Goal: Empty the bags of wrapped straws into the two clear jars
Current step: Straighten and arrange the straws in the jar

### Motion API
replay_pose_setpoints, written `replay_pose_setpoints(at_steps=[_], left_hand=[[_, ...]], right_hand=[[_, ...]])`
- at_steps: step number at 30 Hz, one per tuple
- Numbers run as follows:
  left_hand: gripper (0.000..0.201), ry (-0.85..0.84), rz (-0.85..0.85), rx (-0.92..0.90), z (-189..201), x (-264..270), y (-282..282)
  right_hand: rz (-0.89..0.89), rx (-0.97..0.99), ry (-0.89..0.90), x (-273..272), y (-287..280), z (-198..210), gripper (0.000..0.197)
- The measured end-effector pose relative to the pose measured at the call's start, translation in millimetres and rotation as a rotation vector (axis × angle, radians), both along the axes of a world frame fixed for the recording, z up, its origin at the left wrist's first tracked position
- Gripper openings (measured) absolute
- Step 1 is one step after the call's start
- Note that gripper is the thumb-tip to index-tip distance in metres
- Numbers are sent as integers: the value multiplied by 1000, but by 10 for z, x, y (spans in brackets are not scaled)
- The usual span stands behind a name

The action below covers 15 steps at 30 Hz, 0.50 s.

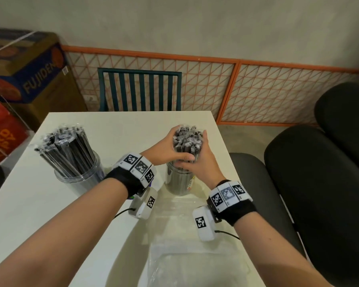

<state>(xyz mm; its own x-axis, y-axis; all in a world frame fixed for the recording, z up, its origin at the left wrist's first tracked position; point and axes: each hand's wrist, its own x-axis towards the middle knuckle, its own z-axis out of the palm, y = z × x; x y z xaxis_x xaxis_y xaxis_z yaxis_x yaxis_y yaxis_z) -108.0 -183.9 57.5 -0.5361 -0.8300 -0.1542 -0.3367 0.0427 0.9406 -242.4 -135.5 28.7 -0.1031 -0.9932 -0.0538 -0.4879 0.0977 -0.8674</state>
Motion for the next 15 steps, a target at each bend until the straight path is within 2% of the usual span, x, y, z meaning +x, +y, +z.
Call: replay_pose_setpoints(at_steps=[3,6,9,12,15], left_hand=[[91,-15,50,-36,49,-46,13],[90,-22,67,-109,122,32,29],[102,-94,35,-134,91,187,34],[106,-133,50,-94,17,314,-6],[108,-136,23,-73,-37,314,-43]], right_hand=[[5,-7,-19,-20,-72,178,118],[151,-10,64,-167,-115,400,106],[227,63,73,-327,-119,467,110],[151,111,-51,-389,-34,375,118],[51,54,-111,-288,101,192,119]])
